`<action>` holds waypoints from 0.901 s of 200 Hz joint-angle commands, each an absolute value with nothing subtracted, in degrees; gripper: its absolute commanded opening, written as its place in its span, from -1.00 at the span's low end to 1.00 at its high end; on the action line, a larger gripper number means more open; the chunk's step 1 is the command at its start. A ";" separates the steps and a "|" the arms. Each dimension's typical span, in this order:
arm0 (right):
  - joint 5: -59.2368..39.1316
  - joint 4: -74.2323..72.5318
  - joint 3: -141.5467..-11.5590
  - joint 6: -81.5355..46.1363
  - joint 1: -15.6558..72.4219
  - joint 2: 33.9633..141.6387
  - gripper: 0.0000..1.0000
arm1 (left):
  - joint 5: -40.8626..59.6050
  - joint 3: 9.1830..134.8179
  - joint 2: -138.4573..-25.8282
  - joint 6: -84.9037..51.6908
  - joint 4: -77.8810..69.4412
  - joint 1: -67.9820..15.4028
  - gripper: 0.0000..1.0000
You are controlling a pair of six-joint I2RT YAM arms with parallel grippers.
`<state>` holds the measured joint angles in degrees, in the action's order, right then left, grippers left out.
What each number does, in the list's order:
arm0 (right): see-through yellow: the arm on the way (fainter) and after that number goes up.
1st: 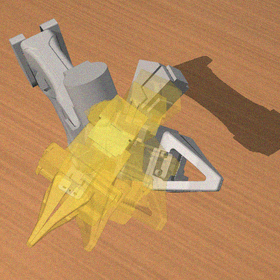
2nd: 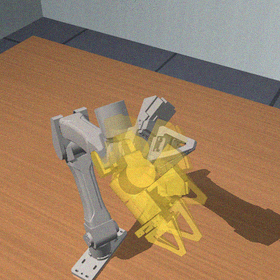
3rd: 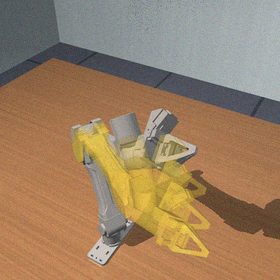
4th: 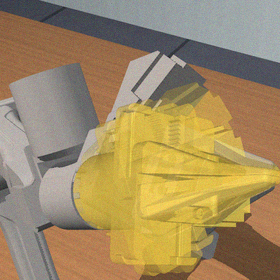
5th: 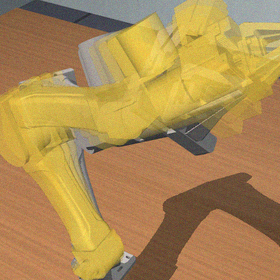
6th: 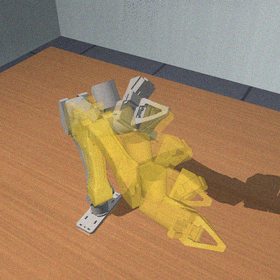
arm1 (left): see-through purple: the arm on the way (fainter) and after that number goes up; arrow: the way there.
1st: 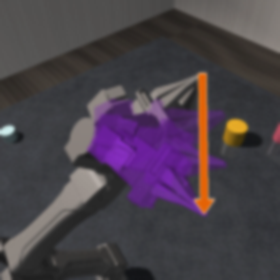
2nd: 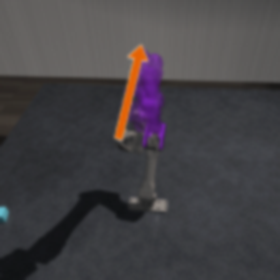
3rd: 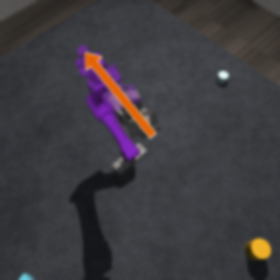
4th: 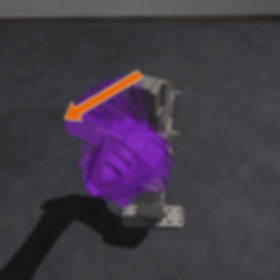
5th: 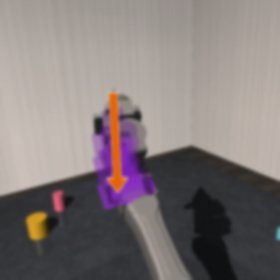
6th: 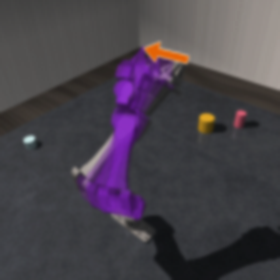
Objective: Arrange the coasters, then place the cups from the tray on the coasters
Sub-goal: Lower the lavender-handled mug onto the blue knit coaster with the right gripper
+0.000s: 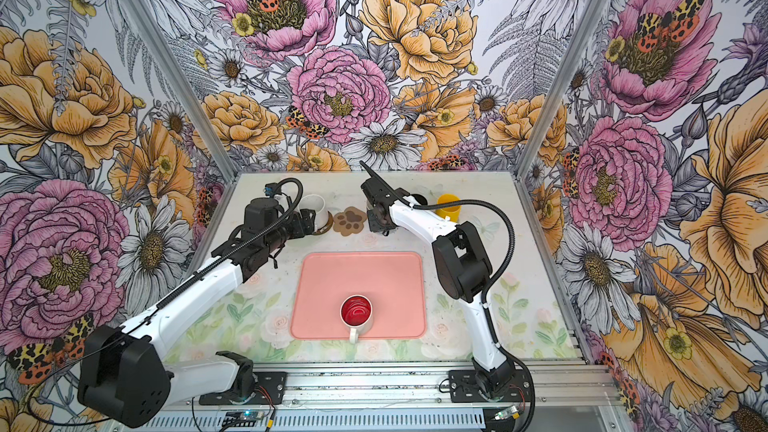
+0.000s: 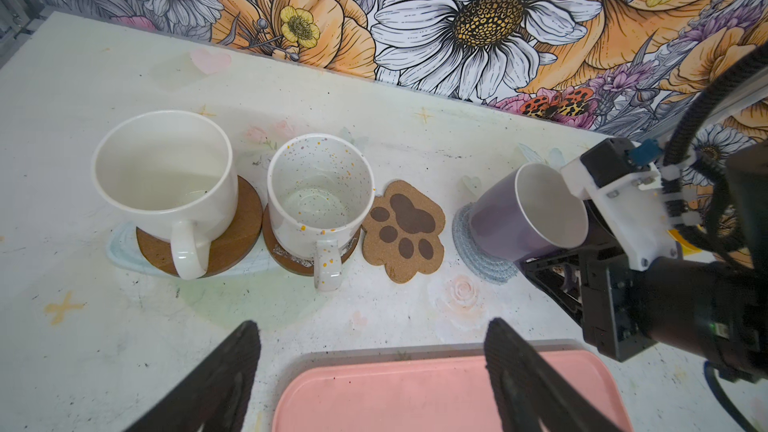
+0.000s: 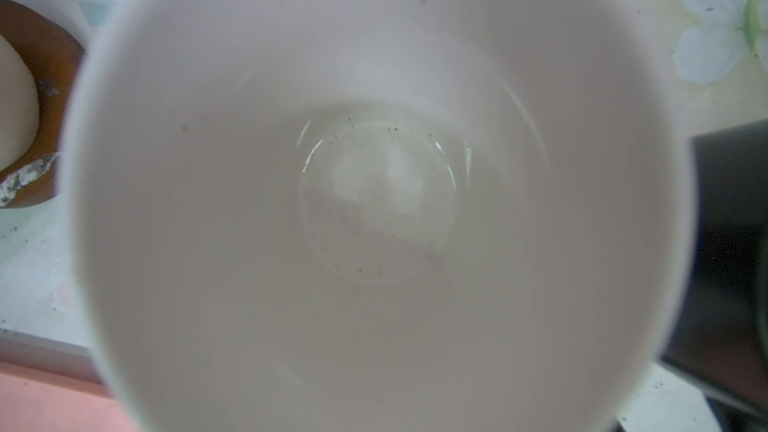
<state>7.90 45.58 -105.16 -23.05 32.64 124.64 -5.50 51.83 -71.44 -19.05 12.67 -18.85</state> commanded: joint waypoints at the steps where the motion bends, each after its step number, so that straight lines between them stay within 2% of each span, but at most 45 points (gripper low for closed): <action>1: 9.98 42.89 -105.12 -23.40 32.23 124.11 -1.00 | -5.80 51.59 -70.32 -18.37 13.11 -18.22 0.72; 180: 10.15 42.90 -104.06 -24.13 31.82 125.20 -1.00 | -5.71 51.45 -70.22 -18.39 13.10 -18.00 0.72</action>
<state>8.32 45.56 -103.37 -23.11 32.40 124.70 -5.50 51.83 -71.44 -19.05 12.67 -18.83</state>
